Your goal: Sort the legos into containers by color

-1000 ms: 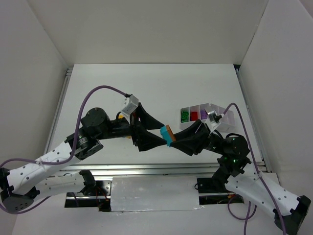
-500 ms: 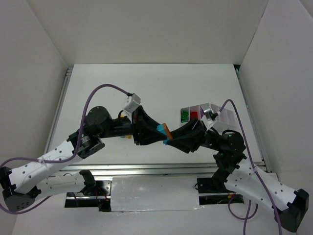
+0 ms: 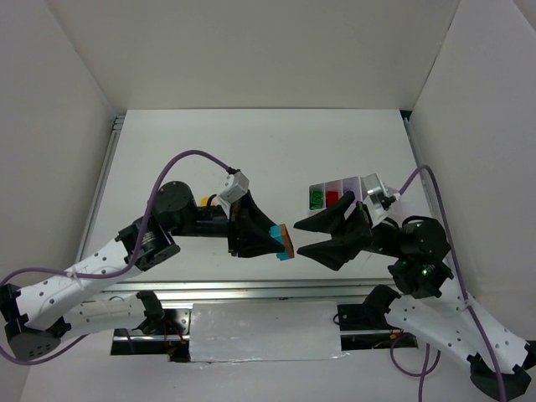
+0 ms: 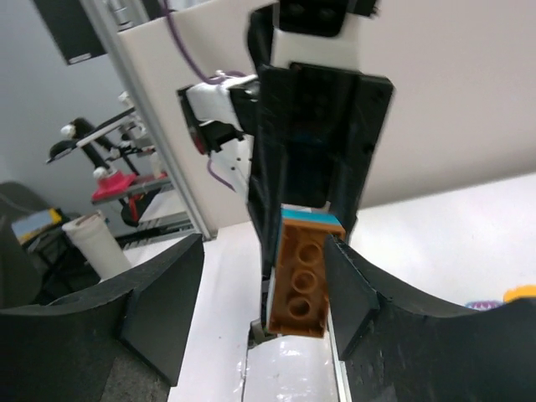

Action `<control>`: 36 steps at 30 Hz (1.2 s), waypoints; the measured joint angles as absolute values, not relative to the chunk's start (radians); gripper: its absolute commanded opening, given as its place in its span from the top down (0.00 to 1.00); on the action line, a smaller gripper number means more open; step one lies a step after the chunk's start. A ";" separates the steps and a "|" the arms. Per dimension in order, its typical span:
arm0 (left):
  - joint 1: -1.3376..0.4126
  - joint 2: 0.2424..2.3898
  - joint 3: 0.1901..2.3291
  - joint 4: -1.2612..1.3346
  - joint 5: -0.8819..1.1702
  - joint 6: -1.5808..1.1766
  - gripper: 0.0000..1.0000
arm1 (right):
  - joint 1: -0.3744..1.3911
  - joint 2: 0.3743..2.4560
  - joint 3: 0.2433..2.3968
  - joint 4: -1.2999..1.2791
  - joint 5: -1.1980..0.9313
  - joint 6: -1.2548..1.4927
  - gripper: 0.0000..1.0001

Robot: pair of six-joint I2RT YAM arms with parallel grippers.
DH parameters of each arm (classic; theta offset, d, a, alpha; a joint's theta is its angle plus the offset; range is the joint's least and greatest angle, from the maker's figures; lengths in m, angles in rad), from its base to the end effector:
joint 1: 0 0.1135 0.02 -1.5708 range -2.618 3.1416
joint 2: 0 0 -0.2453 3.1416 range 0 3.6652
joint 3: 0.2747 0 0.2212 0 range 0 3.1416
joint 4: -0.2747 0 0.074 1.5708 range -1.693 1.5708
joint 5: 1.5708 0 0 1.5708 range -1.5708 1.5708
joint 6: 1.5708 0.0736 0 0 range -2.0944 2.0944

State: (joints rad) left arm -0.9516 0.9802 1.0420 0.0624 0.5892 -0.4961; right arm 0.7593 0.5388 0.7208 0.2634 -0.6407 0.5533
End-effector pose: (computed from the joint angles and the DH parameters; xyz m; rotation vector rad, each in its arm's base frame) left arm 0.0981 -0.2081 0.4070 0.8939 1.4297 -1.5587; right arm 0.0626 0.1200 0.3942 -0.7556 1.1353 1.4849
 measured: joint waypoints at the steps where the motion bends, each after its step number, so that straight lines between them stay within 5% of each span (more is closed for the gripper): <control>1: -0.952 0.980 1.042 0.062 0.597 -0.495 1.00 | 0.759 0.542 0.738 0.261 -0.654 0.548 0.35; 13: -0.952 1.008 1.045 0.067 0.661 -0.491 1.00 | 0.759 0.583 0.727 0.242 -0.645 0.553 0.34; 15: -0.952 1.010 1.045 0.067 0.662 -0.478 1.00 | 0.759 0.595 0.727 0.250 -0.647 0.562 0.48; 22: -0.952 1.010 1.046 0.057 0.661 -0.470 1.00 | 0.760 0.644 0.711 0.302 -0.690 0.613 0.53; 23: -0.952 1.010 1.046 0.051 0.660 -0.470 1.00 | 0.759 0.644 0.708 0.307 -0.694 0.615 0.74; 28: -0.952 1.011 1.050 0.043 0.661 -0.469 1.00 | 0.761 0.640 0.701 0.315 -0.693 0.621 1.00; 36: -0.956 1.011 1.052 0.014 0.648 -0.439 1.00 | 0.761 0.607 0.693 0.284 -0.696 0.559 1.00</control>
State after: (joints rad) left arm -0.9562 1.0107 1.0523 0.0135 0.6476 -0.4385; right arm 0.7612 0.6071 0.6930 0.2844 -0.6964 0.5591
